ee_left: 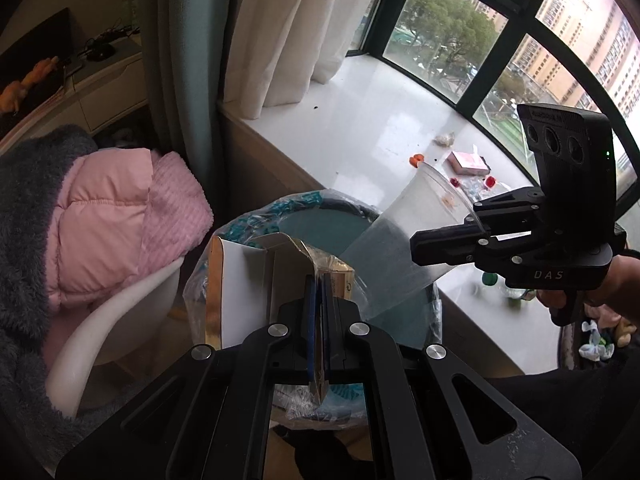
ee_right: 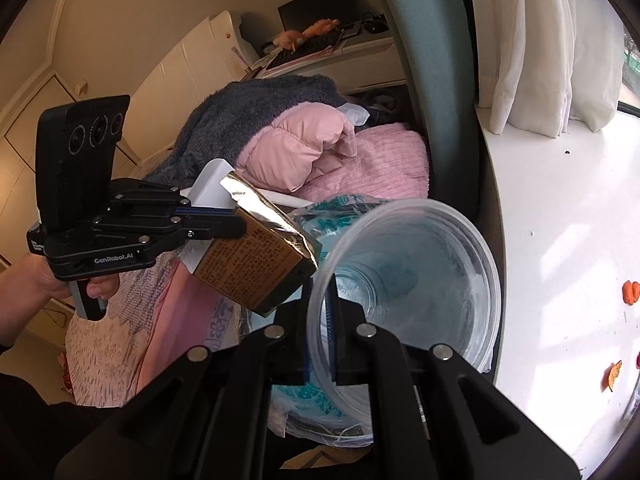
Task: Collect trash
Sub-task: 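Carry the gold box and clear cup with both grippers over the bin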
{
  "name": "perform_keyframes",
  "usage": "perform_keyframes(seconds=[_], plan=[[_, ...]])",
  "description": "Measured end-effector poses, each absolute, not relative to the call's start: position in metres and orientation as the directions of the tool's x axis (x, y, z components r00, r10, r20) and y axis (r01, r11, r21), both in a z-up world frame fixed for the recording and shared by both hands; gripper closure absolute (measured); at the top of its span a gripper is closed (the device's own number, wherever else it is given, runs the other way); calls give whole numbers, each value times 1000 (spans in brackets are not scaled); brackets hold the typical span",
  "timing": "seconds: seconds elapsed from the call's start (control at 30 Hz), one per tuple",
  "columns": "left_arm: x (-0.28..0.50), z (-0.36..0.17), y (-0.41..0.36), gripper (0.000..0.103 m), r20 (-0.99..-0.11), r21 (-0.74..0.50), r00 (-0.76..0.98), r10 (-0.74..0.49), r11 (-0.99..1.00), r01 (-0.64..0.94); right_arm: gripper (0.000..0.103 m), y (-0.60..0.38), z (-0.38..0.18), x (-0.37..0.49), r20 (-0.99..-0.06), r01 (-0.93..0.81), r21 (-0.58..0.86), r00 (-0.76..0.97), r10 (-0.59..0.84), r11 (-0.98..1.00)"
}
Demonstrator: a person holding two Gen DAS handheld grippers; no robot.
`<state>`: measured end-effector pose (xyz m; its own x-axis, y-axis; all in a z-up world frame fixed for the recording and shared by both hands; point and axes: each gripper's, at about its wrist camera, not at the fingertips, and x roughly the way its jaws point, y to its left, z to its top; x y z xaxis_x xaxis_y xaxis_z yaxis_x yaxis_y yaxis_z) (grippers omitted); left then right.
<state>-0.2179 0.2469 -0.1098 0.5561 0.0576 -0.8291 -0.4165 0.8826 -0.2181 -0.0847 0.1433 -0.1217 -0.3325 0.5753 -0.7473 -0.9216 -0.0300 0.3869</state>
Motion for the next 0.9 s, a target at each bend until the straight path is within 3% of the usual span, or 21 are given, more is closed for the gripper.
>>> perform_keyframes(seconds=[0.9], plan=[[-187,-187,258,100,-903,-191,429,26,870,-455,95,173,-197,-107,-889,-965,250,-260,378,-75]])
